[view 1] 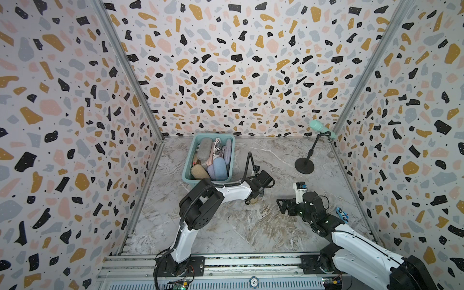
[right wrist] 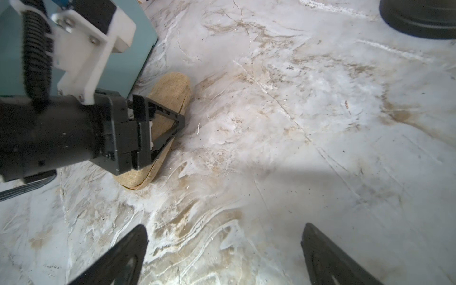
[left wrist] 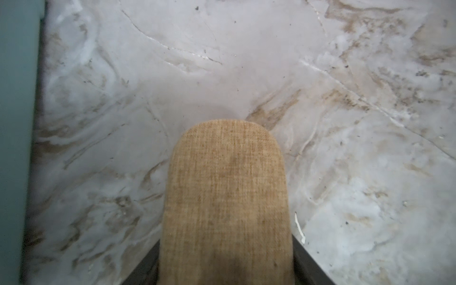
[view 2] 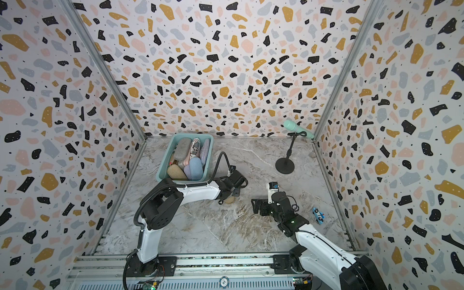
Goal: Put the glasses cases into the storage boxes
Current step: Pick up the glasses case at the center of the board, then place the glasses case in the storage box.
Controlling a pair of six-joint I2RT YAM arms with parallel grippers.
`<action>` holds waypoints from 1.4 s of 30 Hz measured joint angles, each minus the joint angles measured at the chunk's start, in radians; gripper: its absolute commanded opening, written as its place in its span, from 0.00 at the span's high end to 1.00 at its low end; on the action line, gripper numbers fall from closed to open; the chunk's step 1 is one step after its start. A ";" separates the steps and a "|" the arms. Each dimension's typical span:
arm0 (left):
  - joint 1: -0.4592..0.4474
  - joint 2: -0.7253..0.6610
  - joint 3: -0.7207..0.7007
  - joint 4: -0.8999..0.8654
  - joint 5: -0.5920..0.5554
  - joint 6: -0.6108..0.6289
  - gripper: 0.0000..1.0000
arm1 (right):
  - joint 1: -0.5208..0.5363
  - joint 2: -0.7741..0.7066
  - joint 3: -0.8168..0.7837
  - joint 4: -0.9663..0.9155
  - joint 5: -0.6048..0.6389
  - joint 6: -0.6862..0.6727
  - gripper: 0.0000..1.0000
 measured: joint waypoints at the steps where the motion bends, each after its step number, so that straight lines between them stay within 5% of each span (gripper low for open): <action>1: -0.005 -0.016 -0.006 -0.003 0.002 0.010 0.43 | 0.000 0.000 0.000 0.000 -0.002 0.000 0.02; 18: -0.021 -0.487 0.006 -0.022 -0.034 0.189 0.43 | 0.000 0.001 0.011 -0.002 -0.023 0.001 0.02; 31: 0.538 -0.766 -0.172 -0.056 0.000 0.161 0.39 | 0.000 0.085 0.046 0.022 -0.084 0.024 0.03; 38: 0.579 -0.579 -0.244 -0.066 0.102 0.153 0.39 | 0.000 0.094 0.087 0.023 -0.099 0.026 0.03; 42: 0.583 -0.596 -0.276 -0.027 0.122 0.150 0.30 | 0.000 0.071 0.087 0.012 -0.096 0.026 0.02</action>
